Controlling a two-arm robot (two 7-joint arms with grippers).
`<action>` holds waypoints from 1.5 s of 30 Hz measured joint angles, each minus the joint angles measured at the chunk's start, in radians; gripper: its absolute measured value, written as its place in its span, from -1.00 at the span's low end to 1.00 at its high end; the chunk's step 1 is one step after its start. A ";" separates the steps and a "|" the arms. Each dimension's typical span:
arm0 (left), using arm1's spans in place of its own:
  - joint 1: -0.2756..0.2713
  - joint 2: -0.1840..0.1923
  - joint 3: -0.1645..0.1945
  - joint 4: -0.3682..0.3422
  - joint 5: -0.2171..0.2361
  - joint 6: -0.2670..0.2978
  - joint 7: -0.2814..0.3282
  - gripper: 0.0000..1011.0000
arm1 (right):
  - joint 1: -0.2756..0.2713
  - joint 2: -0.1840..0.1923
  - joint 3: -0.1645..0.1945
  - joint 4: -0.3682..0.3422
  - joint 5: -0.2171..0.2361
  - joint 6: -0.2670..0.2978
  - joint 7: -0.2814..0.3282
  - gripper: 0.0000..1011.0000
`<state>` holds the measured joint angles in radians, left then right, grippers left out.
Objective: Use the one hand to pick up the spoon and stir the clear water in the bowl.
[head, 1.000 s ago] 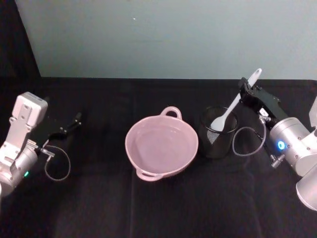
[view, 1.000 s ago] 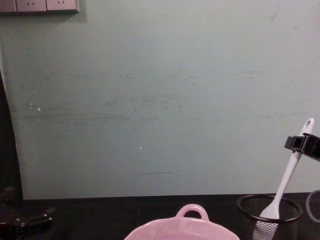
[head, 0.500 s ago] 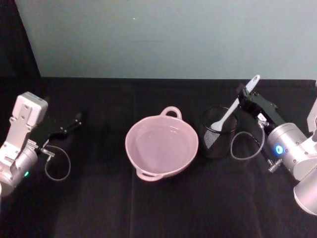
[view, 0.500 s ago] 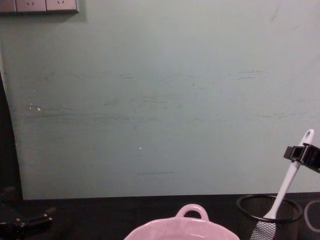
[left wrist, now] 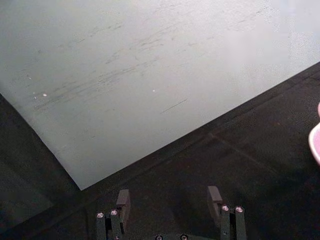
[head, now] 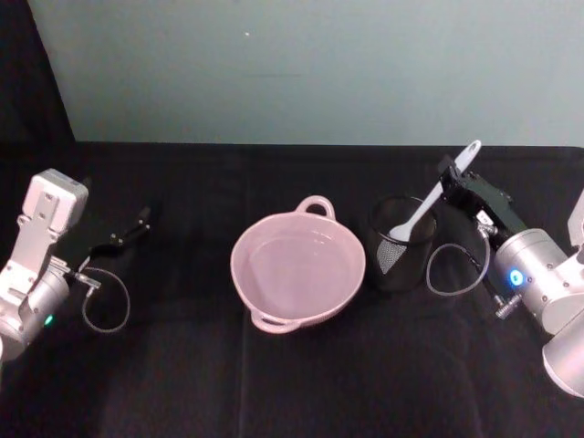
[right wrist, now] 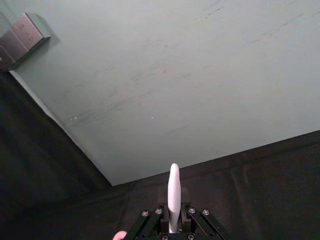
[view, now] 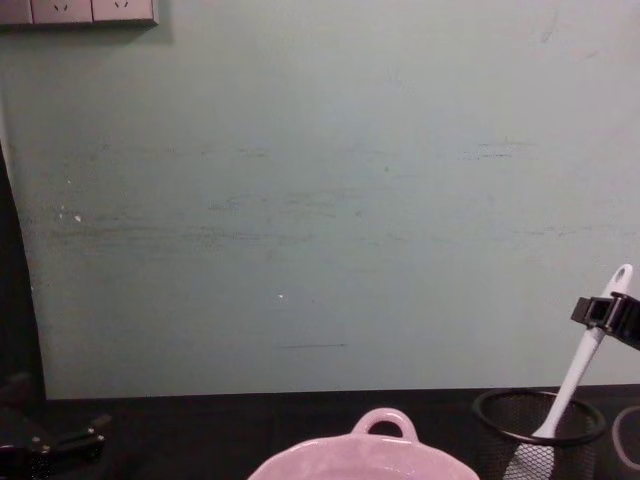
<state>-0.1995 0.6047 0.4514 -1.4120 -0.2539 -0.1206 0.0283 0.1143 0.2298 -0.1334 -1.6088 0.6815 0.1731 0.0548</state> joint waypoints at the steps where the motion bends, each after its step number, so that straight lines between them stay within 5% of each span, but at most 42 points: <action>1: 0.000 0.000 0.000 0.000 0.000 0.000 0.000 1.00 | 0.003 0.004 -0.001 0.006 0.005 0.000 0.010 -0.74; 45: 0.000 0.000 0.000 0.000 0.000 0.000 0.000 1.00 | 0.108 0.115 -0.066 0.144 0.159 0.008 0.118 -0.74</action>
<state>-0.1996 0.6047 0.4514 -1.4120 -0.2539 -0.1206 0.0283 0.2226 0.3448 -0.1999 -1.4645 0.8402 0.1814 0.1727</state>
